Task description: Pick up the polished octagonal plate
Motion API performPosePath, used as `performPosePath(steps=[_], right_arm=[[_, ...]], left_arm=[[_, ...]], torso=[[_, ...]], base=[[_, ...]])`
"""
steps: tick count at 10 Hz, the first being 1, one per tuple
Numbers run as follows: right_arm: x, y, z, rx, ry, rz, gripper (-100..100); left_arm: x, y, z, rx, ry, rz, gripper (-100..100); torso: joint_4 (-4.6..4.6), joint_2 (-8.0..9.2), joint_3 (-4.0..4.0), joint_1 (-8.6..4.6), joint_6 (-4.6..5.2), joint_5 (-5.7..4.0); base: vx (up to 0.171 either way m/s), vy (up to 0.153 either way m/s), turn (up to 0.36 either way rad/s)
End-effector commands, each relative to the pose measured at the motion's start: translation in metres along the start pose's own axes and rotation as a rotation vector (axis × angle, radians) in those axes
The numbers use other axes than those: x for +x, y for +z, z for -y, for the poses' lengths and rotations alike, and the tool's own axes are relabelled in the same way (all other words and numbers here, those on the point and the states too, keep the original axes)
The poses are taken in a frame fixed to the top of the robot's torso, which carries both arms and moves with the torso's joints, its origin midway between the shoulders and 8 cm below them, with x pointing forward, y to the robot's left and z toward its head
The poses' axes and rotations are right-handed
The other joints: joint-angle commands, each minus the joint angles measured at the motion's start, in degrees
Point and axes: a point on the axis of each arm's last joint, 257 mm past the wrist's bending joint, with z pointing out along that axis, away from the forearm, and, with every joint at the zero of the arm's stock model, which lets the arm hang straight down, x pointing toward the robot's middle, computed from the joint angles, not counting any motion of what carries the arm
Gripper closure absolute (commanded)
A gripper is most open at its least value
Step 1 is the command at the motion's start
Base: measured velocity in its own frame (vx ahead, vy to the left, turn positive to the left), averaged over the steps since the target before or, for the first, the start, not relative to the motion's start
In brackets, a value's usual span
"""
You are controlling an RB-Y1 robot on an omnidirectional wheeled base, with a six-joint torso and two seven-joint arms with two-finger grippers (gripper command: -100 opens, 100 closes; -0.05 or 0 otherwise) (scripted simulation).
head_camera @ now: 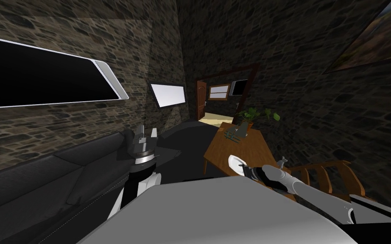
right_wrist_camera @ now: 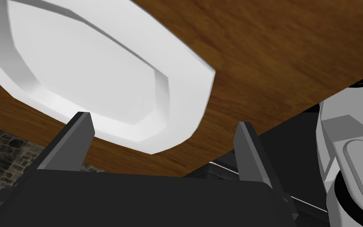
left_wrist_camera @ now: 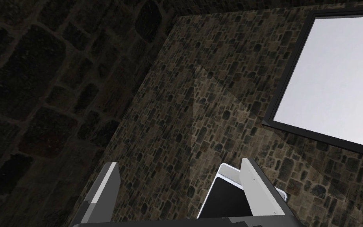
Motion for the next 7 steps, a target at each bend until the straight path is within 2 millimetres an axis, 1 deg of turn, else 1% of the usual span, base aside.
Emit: performPosePath(steps=[1,2,3,4,5,7], right_arm=[[0.001,0.0,-0.012,0.006,0.008,0.0,-100],[0.003,-0.001,-0.024,0.001,0.002,-0.005,-100],[0.002,-0.001,-0.023,0.007,0.014,-0.001,-100],[0.004,-0.002,-0.035,0.007,0.022,-0.004,-100],[0.004,-0.002,-0.035,0.007,0.022,-0.004,-100],[0.009,-0.006,-0.063,-0.009,0.039,-0.012,-100]], left_arm=[[0.0,0.0,0.0,0.0,0.0,0.0,0],[0.0,0.0,0.0,0.0,0.0,0.0,0],[0.0,0.0,0.0,0.0,0.0,0.0,0],[0.0,0.0,0.0,0.0,0.0,0.0,0],[0.0,0.0,0.0,0.0,0.0,0.0,0],[0.0,0.0,0.0,0.0,0.0,0.0,0]], torso=[[0.0,0.0,0.0,0.0,0.0,0.0],[0.01,0.04,0.03,0.0,0.0,0.0],[0.0,0.0,0.0,-0.02,0.0,0.0],[0.01,0.01,0.01,0.01,0.0,0.0],[0.01,0.01,0.01,0.01,0.0,0.0],[0.02,0.07,0.04,0.03,0.0,0.01]], base=[[0.043,-0.02,0.032],[0.065,-0.027,0.061],[0.052,-0.018,0.017],[0.054,-0.017,0.033],[0.041,-0.013,0.019],[0.053,-0.02,0.052]])
